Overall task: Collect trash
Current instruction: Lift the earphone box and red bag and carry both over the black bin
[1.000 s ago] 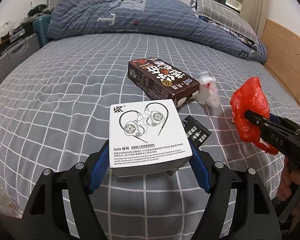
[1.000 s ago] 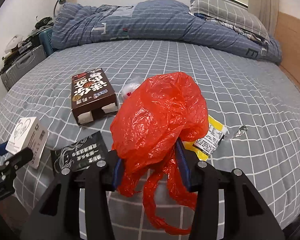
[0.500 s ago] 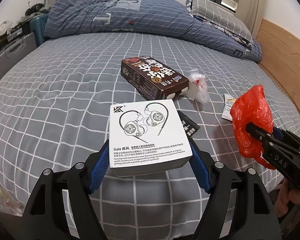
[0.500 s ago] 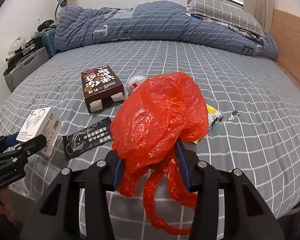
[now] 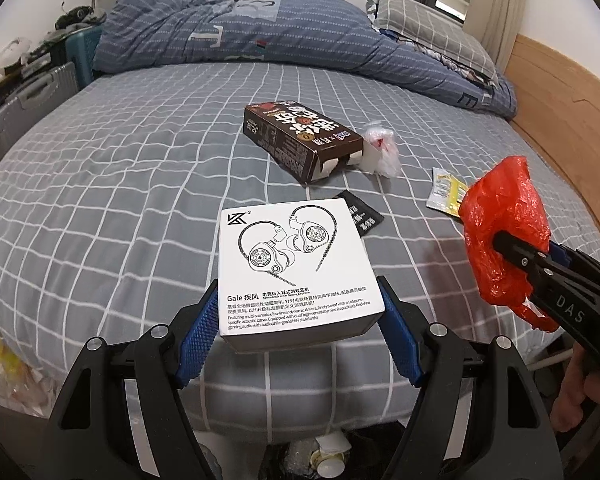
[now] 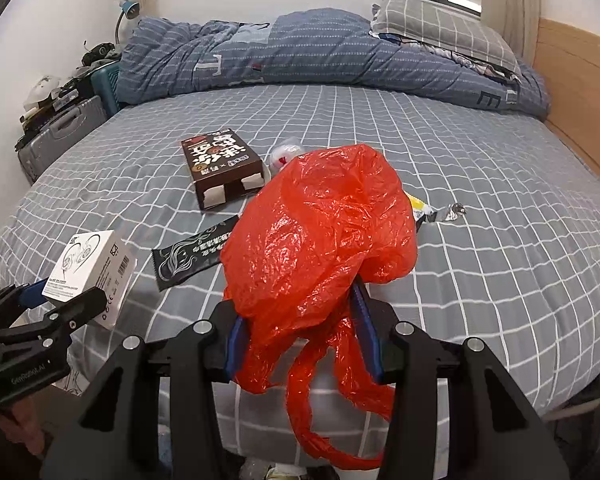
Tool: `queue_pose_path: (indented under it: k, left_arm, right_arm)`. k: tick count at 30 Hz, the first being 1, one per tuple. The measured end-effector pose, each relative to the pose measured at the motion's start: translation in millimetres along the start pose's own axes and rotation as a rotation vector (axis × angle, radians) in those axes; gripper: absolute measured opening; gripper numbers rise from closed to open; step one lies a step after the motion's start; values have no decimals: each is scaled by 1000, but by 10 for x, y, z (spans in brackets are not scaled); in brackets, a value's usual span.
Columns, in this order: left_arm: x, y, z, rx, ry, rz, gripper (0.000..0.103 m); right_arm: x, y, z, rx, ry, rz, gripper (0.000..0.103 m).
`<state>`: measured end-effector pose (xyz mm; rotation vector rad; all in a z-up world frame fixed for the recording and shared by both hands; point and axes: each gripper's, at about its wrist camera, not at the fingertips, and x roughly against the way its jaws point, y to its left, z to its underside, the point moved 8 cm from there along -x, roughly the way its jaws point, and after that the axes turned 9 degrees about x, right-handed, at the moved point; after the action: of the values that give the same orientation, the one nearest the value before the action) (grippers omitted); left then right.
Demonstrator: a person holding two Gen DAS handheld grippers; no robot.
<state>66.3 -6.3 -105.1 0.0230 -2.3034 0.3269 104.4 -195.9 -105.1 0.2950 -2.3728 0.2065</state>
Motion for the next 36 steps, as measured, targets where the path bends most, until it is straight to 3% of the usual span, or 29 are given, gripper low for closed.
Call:
queue_pose_path:
  k: [36]
  left_arm:
    - [657, 173, 914, 25, 18, -9, 72]
  right_arm:
    - [763, 589, 938, 40, 49, -60, 44]
